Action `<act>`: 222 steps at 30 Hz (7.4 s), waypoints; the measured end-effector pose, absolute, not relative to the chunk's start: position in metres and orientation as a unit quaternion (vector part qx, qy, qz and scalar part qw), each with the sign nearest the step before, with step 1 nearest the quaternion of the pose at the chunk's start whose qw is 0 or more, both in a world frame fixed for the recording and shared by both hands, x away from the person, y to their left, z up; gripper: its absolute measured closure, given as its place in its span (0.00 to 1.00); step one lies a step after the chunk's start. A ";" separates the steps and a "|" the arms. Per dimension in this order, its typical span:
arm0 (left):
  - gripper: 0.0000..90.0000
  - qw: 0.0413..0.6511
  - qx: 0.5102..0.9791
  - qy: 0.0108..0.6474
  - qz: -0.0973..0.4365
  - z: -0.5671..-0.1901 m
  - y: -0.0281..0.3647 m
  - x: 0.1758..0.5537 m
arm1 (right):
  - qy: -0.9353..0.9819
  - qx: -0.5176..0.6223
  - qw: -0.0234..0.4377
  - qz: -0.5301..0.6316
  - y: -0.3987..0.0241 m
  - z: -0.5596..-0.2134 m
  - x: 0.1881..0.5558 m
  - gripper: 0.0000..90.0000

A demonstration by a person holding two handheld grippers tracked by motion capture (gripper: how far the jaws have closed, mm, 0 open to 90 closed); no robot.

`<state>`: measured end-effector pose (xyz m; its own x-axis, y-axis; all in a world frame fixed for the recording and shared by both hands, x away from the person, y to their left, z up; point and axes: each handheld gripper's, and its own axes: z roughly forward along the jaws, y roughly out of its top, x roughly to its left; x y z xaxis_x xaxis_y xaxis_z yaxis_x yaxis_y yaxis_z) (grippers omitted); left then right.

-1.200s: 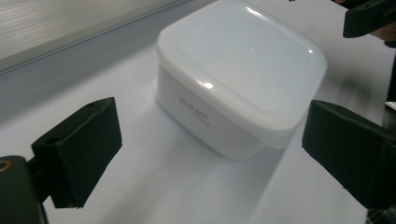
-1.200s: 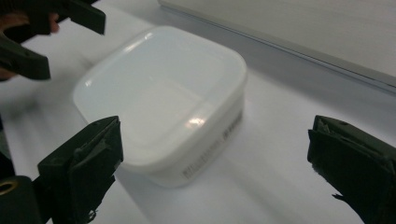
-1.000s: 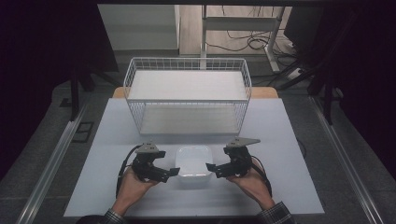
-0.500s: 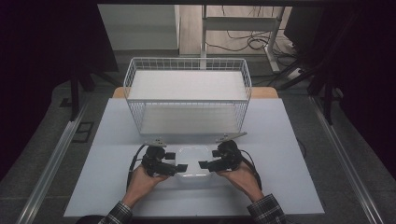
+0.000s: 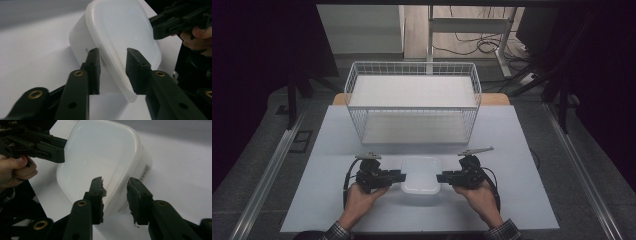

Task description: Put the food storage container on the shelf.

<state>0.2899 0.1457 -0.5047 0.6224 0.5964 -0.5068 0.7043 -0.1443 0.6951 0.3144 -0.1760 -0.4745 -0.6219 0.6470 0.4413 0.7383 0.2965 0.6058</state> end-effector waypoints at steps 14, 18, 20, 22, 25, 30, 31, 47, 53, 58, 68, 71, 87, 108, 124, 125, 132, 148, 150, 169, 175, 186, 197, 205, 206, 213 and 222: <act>0.89 0.497 0.744 0.446 -0.024 -0.498 0.145 0.286 | -0.803 -0.426 -0.032 -0.416 -0.170 -0.467 0.304 0.87; 0.89 0.506 0.742 0.439 -0.015 -0.488 0.148 0.286 | -0.798 -0.418 -0.035 -0.433 -0.171 -0.461 0.305 0.87; 0.89 0.509 0.742 0.436 -0.011 -0.484 0.148 0.287 | -0.796 -0.413 -0.040 -0.440 -0.171 -0.456 0.305 0.87; 0.89 0.511 0.742 0.434 -0.008 -0.480 0.149 0.289 | -0.795 -0.410 -0.042 -0.446 -0.171 -0.452 0.306 0.87; 0.89 0.515 0.741 0.431 -0.004 -0.472 0.151 0.293 | -0.788 -0.405 -0.046 -0.461 -0.171 -0.443 0.310 0.87; 0.89 0.513 0.745 0.426 0.009 -0.454 0.152 0.299 | -0.783 -0.402 -0.050 -0.472 -0.170 -0.433 0.315 0.87; 0.89 0.514 0.745 0.425 0.011 -0.450 0.152 0.300 | -0.782 -0.401 -0.051 -0.474 -0.170 -0.431 0.316 0.87; 0.89 0.523 0.744 0.413 0.050 -0.390 0.160 0.317 | -0.772 -0.378 -0.070 -0.505 -0.162 -0.376 0.339 0.87; 0.89 0.527 0.741 0.413 0.060 -0.367 0.167 0.328 | -0.771 -0.374 -0.078 -0.510 -0.156 -0.358 0.347 0.87; 0.89 0.531 0.737 0.412 0.067 -0.347 0.171 0.338 | -0.769 -0.368 -0.089 -0.516 -0.151 -0.336 0.359 0.87; 0.89 0.533 0.732 0.418 0.071 -0.315 0.175 0.372 | -0.763 -0.371 -0.107 -0.518 -0.141 -0.301 0.391 0.87; 0.89 0.532 0.731 0.423 0.069 -0.309 0.175 0.383 | -0.758 -0.380 -0.104 -0.520 -0.141 -0.297 0.402 0.87; 0.87 0.521 0.727 0.446 0.048 -0.308 0.176 0.416 | -0.749 -0.408 -0.069 -0.517 -0.140 -0.296 0.438 0.85; 0.72 0.521 0.718 0.457 0.057 -0.316 0.174 0.432 | -0.762 -0.414 -0.085 -0.491 -0.123 -0.296 0.456 0.68; 0.62 0.517 0.701 0.484 0.078 -0.315 0.170 0.453 | -0.739 -0.443 -0.116 -0.494 -0.119 -0.301 0.471 0.61; 0.62 0.516 0.702 0.485 0.082 -0.315 0.170 0.454 | -0.738 -0.445 -0.120 -0.492 -0.118 -0.300 0.471 0.61; 0.45 0.514 0.700 0.482 0.121 -0.313 0.166 0.450 | -0.743 -0.440 -0.149 -0.483 -0.115 -0.297 0.470 0.51; 0.10 0.536 0.734 0.405 0.098 -0.328 0.163 0.426 | -0.773 -0.364 -0.166 -0.492 -0.121 -0.310 0.446 0.03; 0.09 0.529 0.743 0.395 0.108 -0.331 0.162 0.421 | -0.777 -0.361 -0.164 -0.490 -0.122 -0.313 0.443 0.02; 0.02 0.535 0.766 0.336 0.119 -0.353 0.164 0.387 | -0.798 -0.324 -0.174 -0.478 -0.124 -0.326 0.417 0.02; 0.00 0.522 0.778 0.328 0.121 -0.361 0.160 0.381 | -0.804 -0.312 -0.176 -0.474 -0.124 -0.329 0.409 0.02; 0.02 0.524 0.784 0.311 0.122 -0.375 0.158 0.368 | -0.818 -0.286 -0.177 -0.467 -0.125 -0.335 0.393 0.02; 0.03 0.522 0.785 0.310 0.121 -0.386 0.158 0.353 | -0.819 -0.277 -0.173 -0.472 -0.132 -0.342 0.378 0.02; 0.03 0.519 0.785 0.315 0.123 -0.400 0.156 0.341 | -0.818 -0.274 -0.168 -0.477 -0.139 -0.354 0.367 0.02; 0.03 0.519 0.784 0.316 0.124 -0.402 0.156 0.340 | -0.818 -0.273 -0.168 -0.477 -0.140 -0.356 0.365 0.02; 0.03 0.524 0.781 0.317 0.124 -0.415 0.155 0.329 | -0.817 -0.270 -0.169 -0.480 -0.144 -0.369 0.356 0.02; 0.04 0.520 0.781 0.322 0.129 -0.439 0.155 0.317 | -0.815 -0.278 -0.159 -0.483 -0.150 -0.392 0.345 0.01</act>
